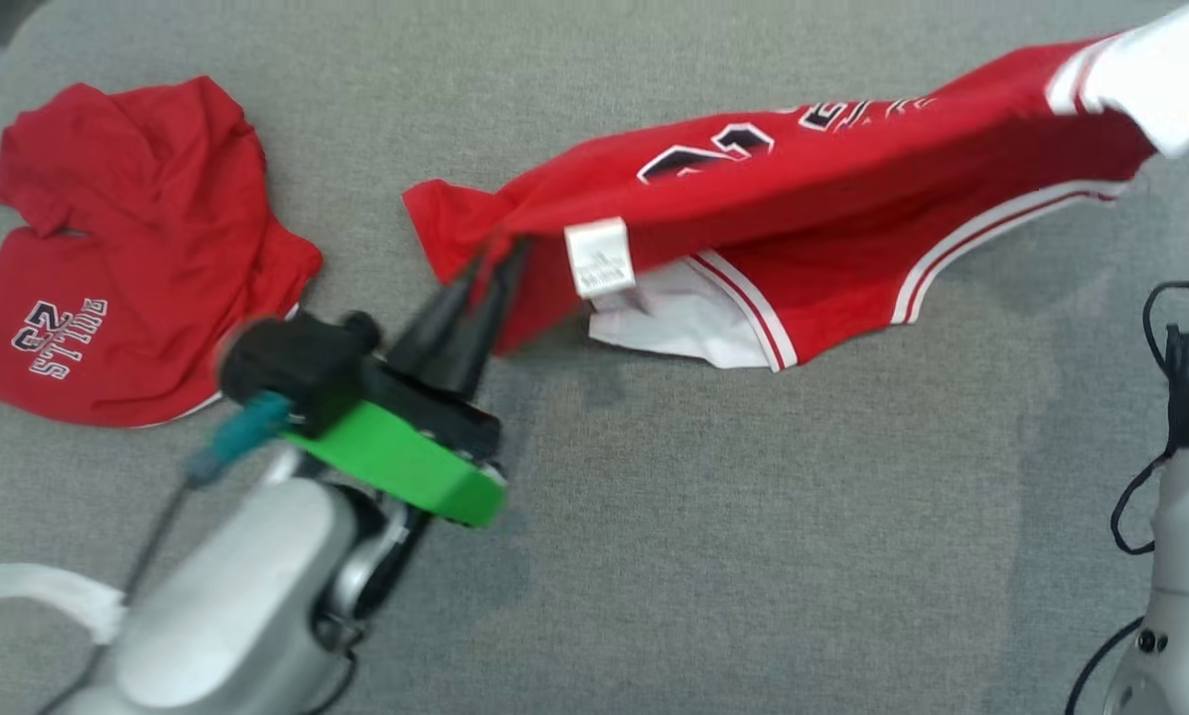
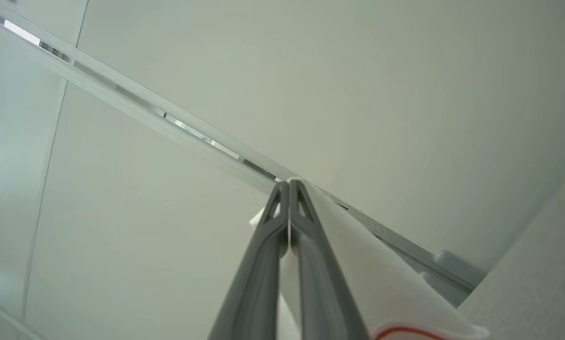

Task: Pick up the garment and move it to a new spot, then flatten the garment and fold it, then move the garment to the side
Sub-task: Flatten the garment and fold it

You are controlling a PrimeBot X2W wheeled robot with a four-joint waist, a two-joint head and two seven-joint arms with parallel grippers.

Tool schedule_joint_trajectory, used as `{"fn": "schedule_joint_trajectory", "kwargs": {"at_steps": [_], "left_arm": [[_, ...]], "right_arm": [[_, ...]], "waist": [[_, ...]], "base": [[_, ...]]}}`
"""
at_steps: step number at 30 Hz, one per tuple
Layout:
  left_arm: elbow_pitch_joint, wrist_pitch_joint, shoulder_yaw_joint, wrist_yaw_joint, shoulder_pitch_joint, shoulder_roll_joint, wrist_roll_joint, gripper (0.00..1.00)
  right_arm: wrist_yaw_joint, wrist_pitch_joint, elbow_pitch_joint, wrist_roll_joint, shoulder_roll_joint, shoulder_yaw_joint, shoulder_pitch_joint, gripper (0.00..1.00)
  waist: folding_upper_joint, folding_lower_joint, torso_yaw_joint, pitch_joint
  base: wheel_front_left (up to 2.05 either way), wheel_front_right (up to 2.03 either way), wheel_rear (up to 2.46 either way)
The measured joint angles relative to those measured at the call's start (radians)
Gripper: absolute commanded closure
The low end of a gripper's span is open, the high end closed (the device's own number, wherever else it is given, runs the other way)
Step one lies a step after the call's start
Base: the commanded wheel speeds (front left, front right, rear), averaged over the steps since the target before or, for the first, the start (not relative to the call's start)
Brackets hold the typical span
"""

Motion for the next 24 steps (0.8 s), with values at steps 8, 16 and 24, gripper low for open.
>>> {"fn": "schedule_joint_trajectory", "kwargs": {"at_steps": [8, 16, 24], "left_arm": [[-0.336, -0.009, 0.179, 0.005, -0.021, 0.217, 0.012, 1.00], [-0.661, 0.106, 0.297, 0.017, -0.020, 0.357, -0.048, 1.00], [-0.609, 0.293, 0.327, 0.021, -0.075, 0.408, -0.202, 1.00]], "right_arm": [[0.109, 0.132, -0.434, 0.302, 0.007, 0.105, 0.119, 1.00], [0.052, 0.207, -0.995, 0.421, 0.006, 0.057, 0.150, 1.00], [-0.216, 0.256, -0.879, 0.436, 0.001, 0.076, 0.151, 1.00]], "waist": [[0.0000, 0.0000, -0.005, -0.101], [0.0000, -0.0001, -0.075, -0.161], [0.0000, 0.0000, -0.131, -0.116]], "base": [[0.00, 0.00, 0.00], [0.00, 0.00, 0.00], [0.00, 0.00, 0.00]]}}
